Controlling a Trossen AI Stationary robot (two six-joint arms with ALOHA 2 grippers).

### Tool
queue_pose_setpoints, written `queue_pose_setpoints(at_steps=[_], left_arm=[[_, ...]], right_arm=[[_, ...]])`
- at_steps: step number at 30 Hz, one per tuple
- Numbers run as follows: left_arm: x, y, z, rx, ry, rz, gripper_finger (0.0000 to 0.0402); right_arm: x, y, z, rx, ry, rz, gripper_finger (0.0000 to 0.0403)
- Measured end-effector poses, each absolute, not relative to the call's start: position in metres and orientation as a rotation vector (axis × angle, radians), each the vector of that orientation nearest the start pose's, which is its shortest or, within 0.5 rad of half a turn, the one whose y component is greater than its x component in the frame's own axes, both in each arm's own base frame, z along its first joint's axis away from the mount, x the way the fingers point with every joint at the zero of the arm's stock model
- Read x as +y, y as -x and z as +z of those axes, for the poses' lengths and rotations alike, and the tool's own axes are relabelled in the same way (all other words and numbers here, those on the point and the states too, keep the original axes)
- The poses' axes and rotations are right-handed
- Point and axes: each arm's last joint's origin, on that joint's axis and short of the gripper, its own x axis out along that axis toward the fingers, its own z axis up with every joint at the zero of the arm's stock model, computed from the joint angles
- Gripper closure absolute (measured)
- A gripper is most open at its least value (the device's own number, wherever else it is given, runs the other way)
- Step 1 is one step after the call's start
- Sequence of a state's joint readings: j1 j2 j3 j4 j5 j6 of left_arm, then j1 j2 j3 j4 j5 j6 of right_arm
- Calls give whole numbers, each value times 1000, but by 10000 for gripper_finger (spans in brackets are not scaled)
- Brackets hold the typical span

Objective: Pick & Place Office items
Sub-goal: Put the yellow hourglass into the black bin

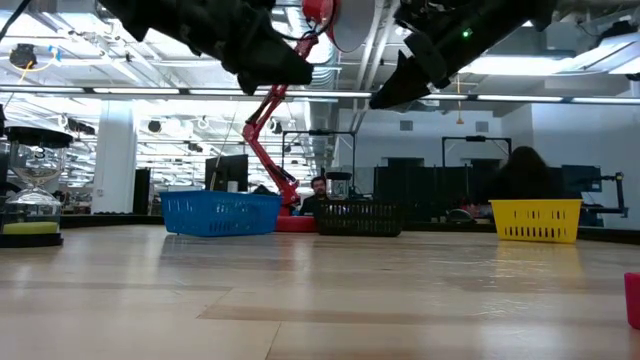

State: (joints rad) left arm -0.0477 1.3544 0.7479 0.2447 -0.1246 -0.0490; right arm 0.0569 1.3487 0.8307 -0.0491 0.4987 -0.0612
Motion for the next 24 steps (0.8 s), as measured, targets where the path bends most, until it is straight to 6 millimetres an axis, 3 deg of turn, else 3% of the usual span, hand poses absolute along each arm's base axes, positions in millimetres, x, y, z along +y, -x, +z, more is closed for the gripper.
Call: queue_pose_setpoints(at_steps=[10, 18, 24], left_arm=[[-47, -285, 238, 338, 24, 125, 244], [-54, -277, 230, 435, 124, 143, 218], [-50, -255, 244, 593, 167, 187, 210]], right_arm=[[4, -286, 240, 551, 330, 132, 161], [3, -289, 245, 482, 432, 172, 161], [1, -293, 253, 382, 555, 167, 161]])
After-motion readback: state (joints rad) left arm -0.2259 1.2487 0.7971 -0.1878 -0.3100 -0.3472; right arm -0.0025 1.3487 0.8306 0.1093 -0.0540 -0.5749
